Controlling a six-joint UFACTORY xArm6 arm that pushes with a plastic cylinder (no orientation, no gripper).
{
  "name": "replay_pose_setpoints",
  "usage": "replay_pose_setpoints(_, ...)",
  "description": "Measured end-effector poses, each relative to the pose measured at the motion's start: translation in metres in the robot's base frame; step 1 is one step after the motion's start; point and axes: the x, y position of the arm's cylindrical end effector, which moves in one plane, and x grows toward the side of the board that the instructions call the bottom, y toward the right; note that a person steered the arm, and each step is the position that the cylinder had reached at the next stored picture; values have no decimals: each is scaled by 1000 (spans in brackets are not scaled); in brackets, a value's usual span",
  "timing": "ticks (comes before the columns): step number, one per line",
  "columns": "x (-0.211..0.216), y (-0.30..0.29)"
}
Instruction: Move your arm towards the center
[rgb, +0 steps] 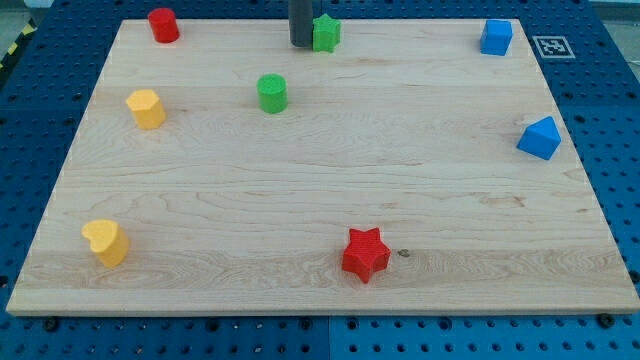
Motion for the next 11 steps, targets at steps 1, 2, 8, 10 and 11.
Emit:
replay_pose_setpoints(1, 0, 11)
replay_pose_setpoints(2, 0, 20)
replay_pose_setpoints(8, 115, 43)
replay_pose_setpoints(10, 98, 39)
replay_pose_setpoints(11, 79, 31)
